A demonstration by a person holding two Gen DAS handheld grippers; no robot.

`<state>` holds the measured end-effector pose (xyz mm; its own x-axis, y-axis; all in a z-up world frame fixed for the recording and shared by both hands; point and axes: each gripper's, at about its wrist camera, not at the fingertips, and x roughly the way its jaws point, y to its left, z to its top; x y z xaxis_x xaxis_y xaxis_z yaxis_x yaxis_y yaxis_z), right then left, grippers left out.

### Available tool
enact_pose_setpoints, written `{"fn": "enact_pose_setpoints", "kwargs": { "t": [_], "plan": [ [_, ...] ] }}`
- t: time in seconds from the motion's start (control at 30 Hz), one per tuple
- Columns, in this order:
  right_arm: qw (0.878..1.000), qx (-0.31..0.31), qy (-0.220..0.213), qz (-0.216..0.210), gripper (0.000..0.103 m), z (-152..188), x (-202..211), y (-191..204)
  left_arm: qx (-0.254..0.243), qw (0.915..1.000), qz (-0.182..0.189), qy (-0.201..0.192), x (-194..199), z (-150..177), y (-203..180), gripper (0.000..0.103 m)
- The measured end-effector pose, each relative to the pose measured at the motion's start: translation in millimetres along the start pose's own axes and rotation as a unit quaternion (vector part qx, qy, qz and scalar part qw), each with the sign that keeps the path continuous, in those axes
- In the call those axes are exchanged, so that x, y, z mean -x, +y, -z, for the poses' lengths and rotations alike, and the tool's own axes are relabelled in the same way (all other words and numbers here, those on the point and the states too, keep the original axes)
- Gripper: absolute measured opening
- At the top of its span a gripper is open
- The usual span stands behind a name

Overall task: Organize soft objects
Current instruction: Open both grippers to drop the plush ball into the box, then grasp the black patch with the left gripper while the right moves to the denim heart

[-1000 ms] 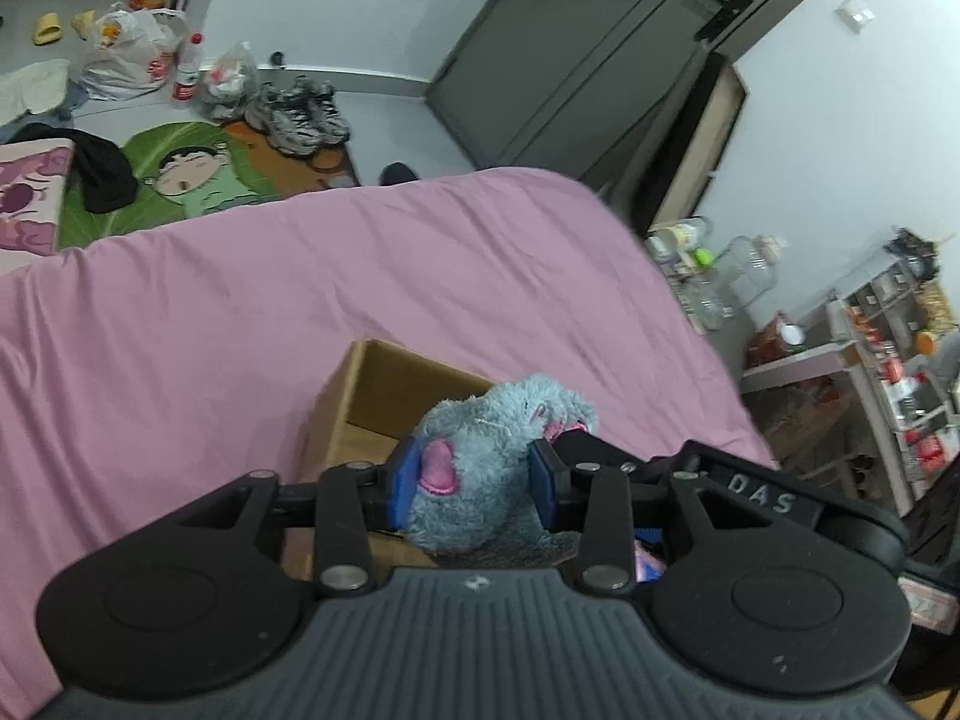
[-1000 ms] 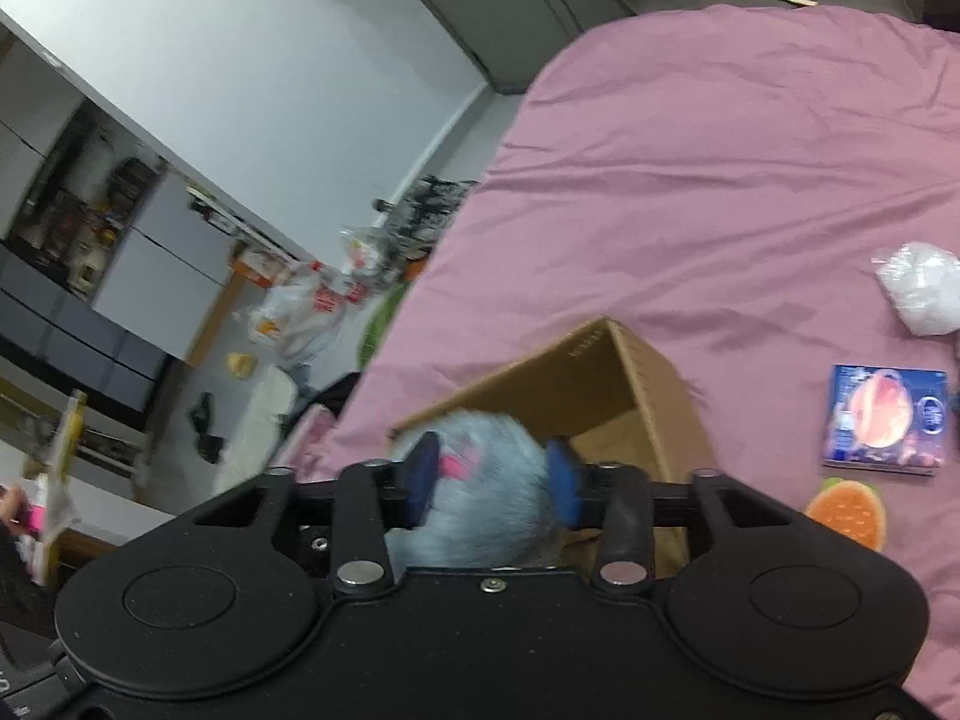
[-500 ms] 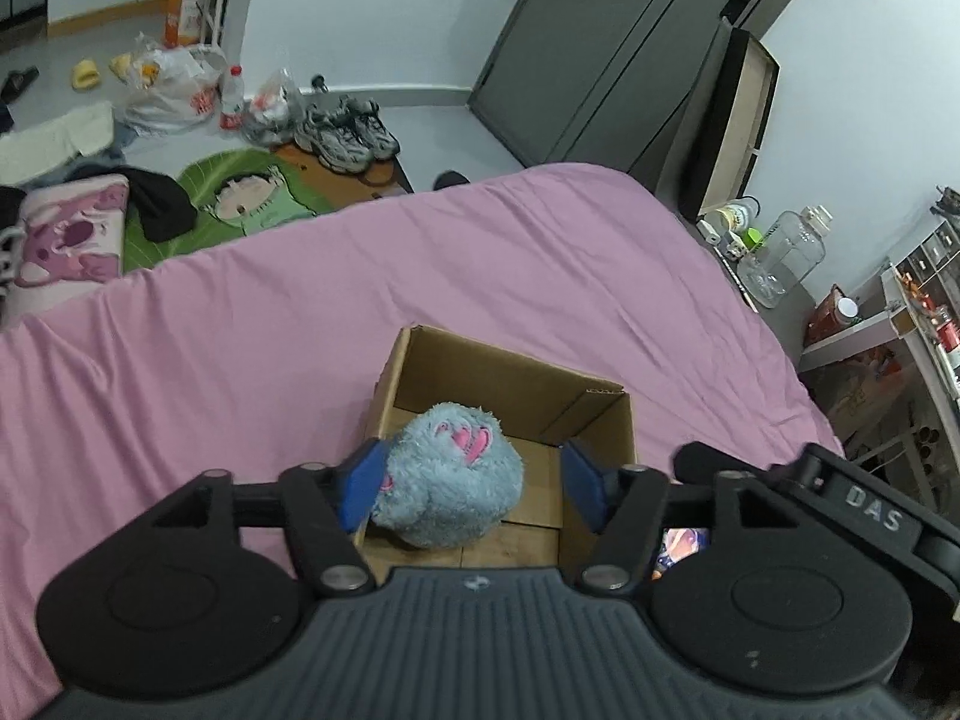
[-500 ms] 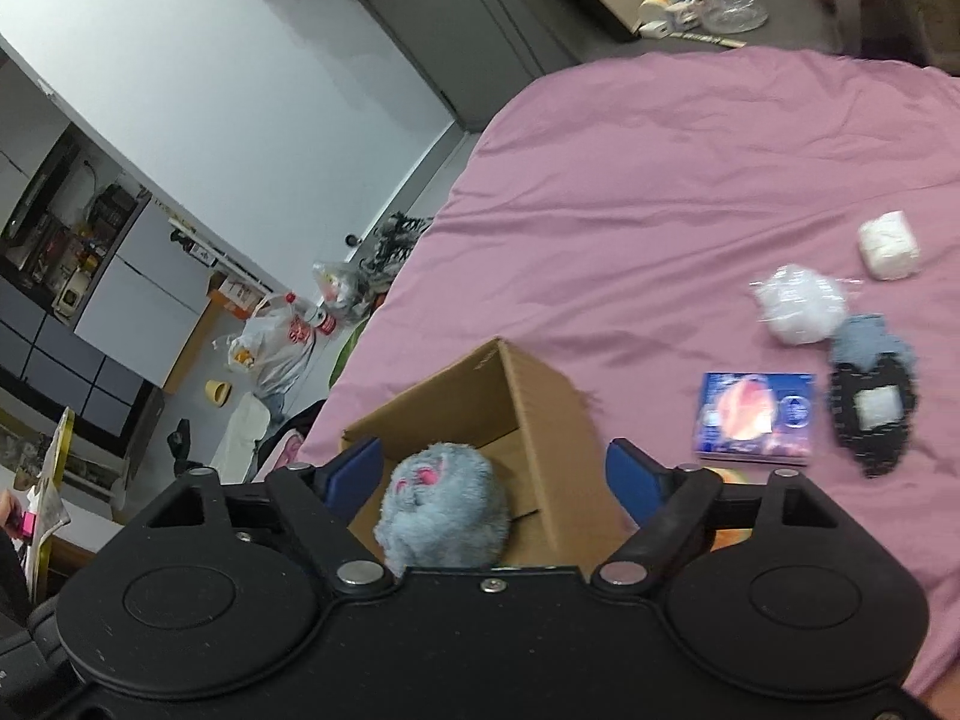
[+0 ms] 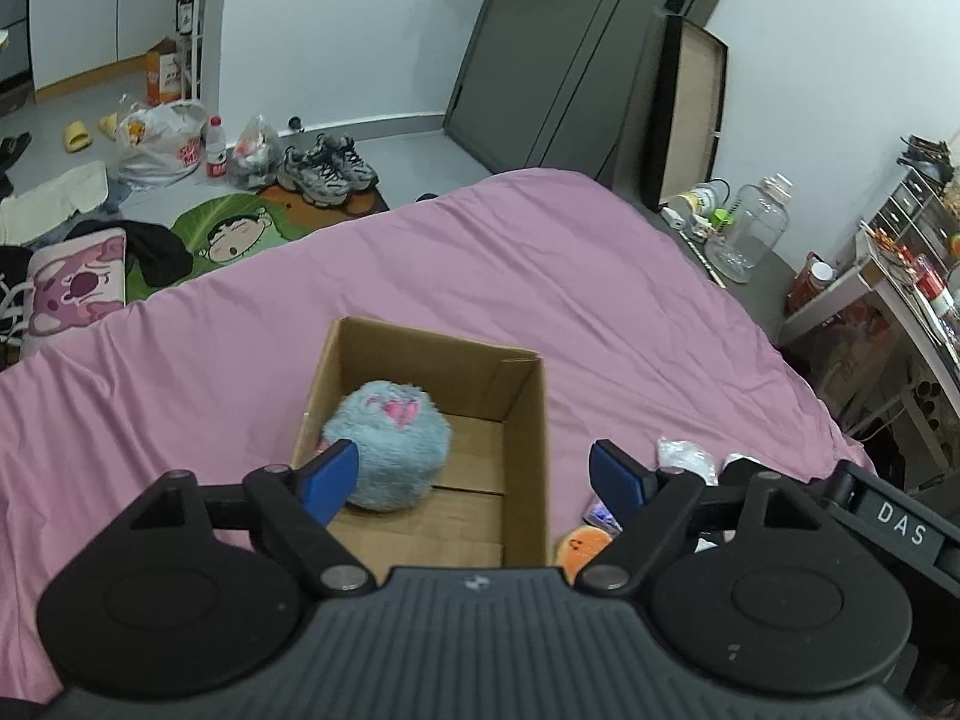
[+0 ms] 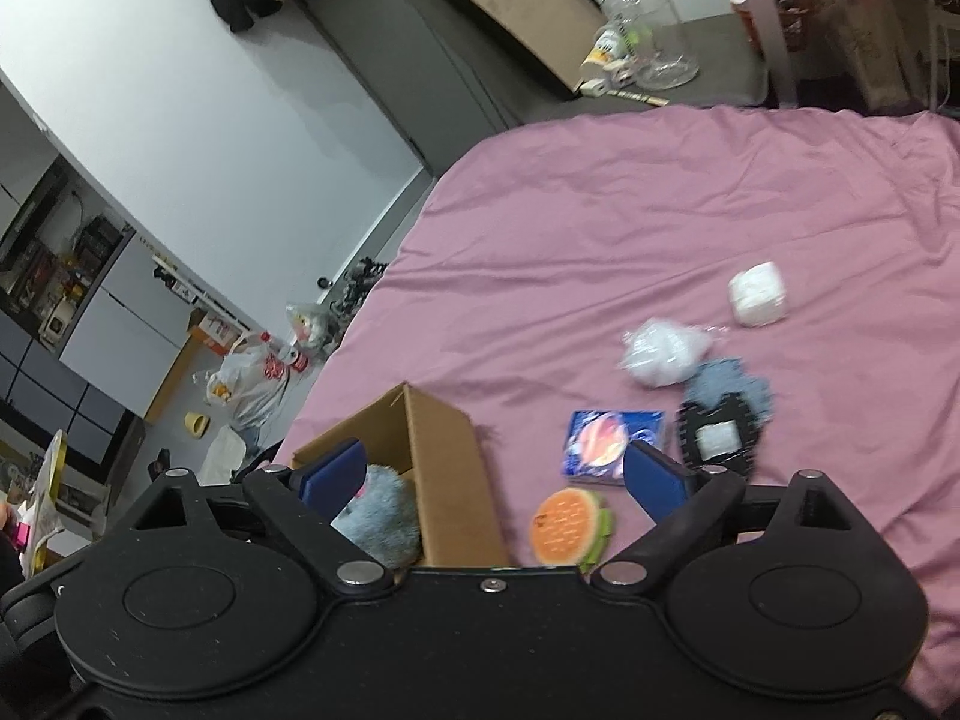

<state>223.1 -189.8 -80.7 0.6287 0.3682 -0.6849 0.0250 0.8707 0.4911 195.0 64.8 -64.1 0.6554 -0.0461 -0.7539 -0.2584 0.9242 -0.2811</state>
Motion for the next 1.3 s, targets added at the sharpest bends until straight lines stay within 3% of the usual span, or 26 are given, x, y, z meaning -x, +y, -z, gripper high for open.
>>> {"fn": "enact_pose_setpoints", "kwargs": {
  "t": [0.33, 0.8, 1.1, 1.3],
  "plan": [
    [1.0, 0.002, -0.014, 0.004, 0.098, -6, 21, -40, -0.026, 0.9996, -0.006, -0.004, 9, 13, -41, 0.083],
    [1.0, -0.017, -0.01, 0.013, 0.098, -10, 16, -99, -0.067, 0.9976, -0.016, 0.006, -4, 32, -95, 0.083],
    [0.997, -0.065, -0.017, 0.032, 0.097, -12, 5, -144, -0.091, 0.9953, -0.024, 0.022, -29, 45, -123, 0.083],
    [0.994, -0.107, 0.0, 0.03, 0.095, -14, -11, -171, -0.099, 0.9946, -0.014, 0.027, -46, 53, -141, 0.083]
  ]
}}
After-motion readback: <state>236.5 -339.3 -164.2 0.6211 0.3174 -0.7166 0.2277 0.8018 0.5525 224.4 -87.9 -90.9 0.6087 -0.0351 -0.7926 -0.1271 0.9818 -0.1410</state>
